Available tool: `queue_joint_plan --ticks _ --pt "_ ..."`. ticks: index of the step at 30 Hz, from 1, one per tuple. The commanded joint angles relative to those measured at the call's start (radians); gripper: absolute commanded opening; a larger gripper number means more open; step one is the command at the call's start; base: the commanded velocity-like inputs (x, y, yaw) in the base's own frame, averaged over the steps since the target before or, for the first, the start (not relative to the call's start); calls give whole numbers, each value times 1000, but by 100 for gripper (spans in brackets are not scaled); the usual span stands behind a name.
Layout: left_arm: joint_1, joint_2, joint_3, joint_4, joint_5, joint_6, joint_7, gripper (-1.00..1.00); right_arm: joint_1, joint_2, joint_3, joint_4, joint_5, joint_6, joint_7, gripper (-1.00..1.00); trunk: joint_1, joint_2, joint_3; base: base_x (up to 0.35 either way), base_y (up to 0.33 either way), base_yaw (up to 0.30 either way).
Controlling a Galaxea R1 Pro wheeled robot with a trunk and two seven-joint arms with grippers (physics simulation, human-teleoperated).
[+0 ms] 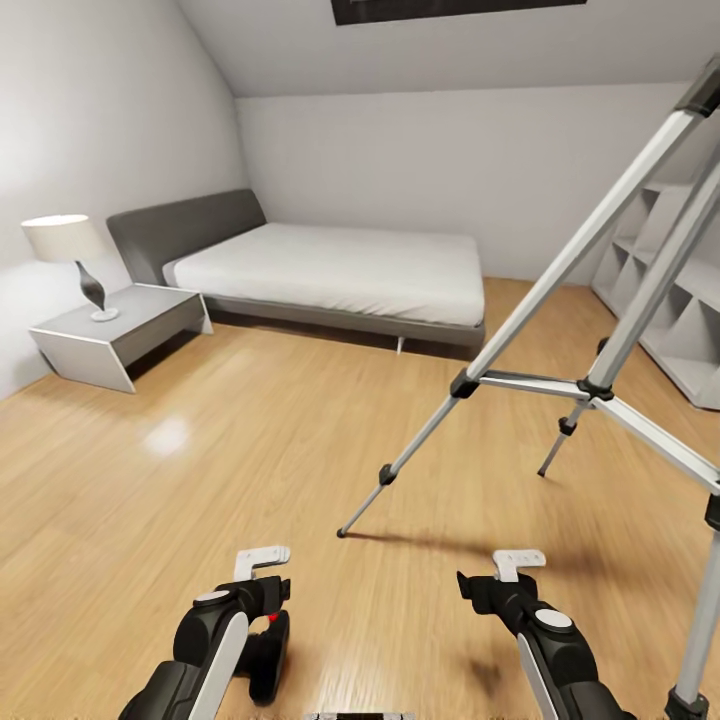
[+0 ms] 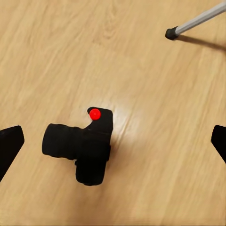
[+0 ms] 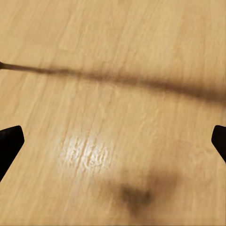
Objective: Attach the digital camera to the camera tripod in the bedroom.
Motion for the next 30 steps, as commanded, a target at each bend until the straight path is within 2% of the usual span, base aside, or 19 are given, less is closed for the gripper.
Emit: queue_joint_plan --ticks 1,30 --pt "-1 0 -1 -1 10 3 10 100 0 1 -1 -1 5 5 1 100 0 -1 -5 0 0 0" --pt "-1 0 -1 -1 10 3 10 100 0 0 -20 -4 5 5 2 100 13 -7 -117 0 0 0"
